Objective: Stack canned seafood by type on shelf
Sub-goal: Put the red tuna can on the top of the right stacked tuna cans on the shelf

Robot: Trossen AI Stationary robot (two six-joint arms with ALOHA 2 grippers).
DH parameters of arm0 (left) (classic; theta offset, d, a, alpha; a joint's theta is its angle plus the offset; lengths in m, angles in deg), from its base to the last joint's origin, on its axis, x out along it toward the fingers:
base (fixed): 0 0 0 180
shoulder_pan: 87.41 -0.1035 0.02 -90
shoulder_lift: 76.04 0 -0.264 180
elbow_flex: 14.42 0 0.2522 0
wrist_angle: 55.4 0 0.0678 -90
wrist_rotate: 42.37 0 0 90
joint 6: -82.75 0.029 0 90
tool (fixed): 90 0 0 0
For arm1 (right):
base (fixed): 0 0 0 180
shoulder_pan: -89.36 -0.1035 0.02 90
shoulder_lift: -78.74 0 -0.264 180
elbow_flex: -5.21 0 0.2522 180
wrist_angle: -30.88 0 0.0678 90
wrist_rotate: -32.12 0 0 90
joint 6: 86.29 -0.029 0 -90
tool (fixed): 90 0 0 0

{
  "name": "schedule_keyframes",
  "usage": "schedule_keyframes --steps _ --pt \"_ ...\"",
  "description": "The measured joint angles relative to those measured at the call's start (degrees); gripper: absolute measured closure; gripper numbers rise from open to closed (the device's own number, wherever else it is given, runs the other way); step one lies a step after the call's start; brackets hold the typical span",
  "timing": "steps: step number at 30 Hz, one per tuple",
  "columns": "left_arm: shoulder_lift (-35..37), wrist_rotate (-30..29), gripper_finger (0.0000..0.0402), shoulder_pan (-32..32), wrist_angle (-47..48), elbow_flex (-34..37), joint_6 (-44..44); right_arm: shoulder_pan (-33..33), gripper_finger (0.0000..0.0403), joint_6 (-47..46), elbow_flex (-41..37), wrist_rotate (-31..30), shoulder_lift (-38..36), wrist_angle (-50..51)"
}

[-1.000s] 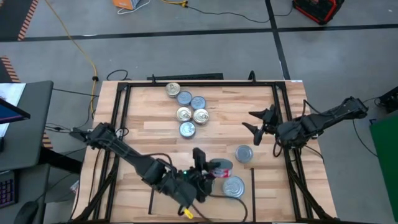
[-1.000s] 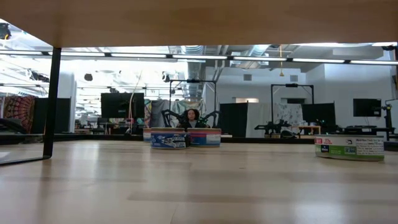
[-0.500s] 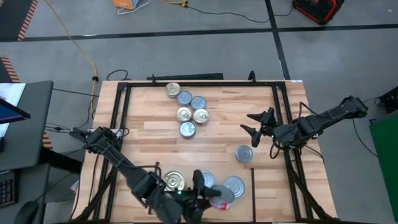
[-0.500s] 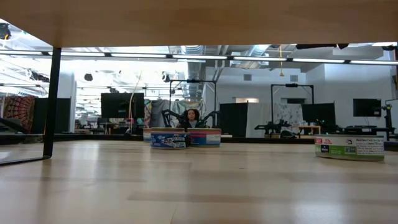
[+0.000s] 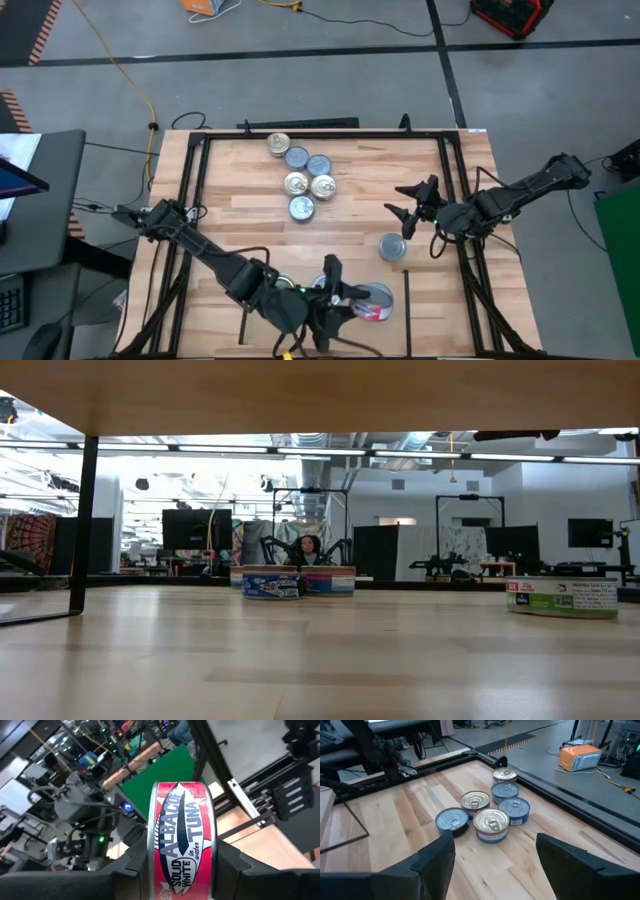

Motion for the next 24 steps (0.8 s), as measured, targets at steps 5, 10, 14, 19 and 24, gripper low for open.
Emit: schedule_keyframes --steps 5,10,14,19,24 --pt "-3.47 -1.49 0.0273 0.42 -0.2 -3.5 1.36 0.13 0.0101 0.89 0.04 -0.06 -0.51 -0.11" --pt "-9.67 -3.38 0.0273 0.42 6.07 -14.83 1.46 0.05 0.0101 0.92 0.04 -0.08 -0.7 0.11" --pt "-13.14 -7.43 0.0273 0.54 9.45 -18.66 0.06 -0.41 0.0101 1.09 0.04 -0.07 -0.74 0.4" --pt "-14.88 -11.58 0.0273 0.97 14.02 -17.59 -0.9 -0.4 0.0101 1.09 0.04 -0.08 -0.75 0.8" --pt "-14.82 -10.0 0.0273 0.97 14.58 -17.62 0.52 -0.37 0.0101 1.07 0.04 -0.09 -0.77 0.7"
